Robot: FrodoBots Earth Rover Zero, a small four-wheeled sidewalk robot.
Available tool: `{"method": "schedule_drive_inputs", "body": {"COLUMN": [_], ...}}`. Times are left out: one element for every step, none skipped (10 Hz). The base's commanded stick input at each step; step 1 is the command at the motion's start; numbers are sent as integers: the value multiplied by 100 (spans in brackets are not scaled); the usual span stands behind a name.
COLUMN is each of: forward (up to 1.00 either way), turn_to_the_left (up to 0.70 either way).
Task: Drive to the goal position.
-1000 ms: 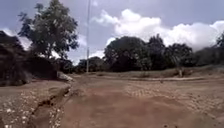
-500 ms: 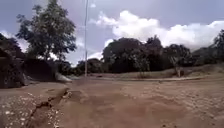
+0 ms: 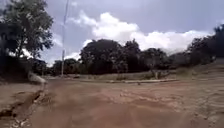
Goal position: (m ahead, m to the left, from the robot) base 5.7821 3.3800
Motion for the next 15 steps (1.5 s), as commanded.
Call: {"method": "schedule_drive_inputs", "body": {"forward": [70,70,70,70,70,70,45,20,17,70,70,70,70,70,70], "turn_to_the_left": [-27,-27,-27,-27,-27,-27,-17,-8,6,27,27,27,27,27,27]}}
